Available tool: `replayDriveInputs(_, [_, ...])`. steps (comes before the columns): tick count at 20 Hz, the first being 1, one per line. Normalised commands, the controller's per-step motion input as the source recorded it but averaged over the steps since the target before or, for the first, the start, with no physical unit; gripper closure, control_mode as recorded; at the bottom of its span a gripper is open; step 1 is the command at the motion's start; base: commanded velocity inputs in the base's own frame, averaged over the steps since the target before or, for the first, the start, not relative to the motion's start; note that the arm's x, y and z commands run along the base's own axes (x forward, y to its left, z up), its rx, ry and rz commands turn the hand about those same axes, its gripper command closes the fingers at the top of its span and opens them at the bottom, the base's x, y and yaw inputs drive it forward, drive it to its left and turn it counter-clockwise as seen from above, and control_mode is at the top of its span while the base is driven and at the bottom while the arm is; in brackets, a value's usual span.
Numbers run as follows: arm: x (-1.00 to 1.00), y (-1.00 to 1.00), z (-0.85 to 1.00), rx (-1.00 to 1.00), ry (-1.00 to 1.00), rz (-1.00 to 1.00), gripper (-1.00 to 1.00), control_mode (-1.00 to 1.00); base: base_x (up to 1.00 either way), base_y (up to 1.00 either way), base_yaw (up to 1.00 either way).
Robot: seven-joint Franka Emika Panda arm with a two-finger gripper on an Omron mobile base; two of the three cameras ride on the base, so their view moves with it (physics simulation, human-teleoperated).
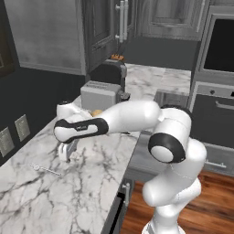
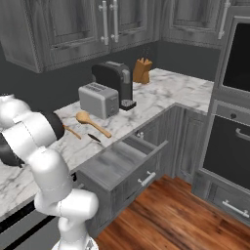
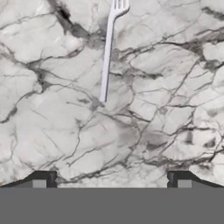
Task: Organize the utensils by type. Pick up the wooden spoons from the counter and place them in the open cabinet. Then pick up the metallic utensils from the counter and place them in the open drawer.
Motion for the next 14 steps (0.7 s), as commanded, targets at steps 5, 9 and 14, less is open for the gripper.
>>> replayDriveInputs(5, [0.06,0.36,-0.25,-0.01,0.0,0.0,-1.0,-1.0,0.0,0.0,0.0])
replayDriveInputs(9, [0.0,0.23,-0.13,0.0,0.0,0.0,-1.0,-1.0,0.0,0.0,0.0])
replayDriveInputs(14, [0.0,0.34,-0.2,0.0,-0.03,0.0,-1.0,-1.0,0.0,0.0,0.0])
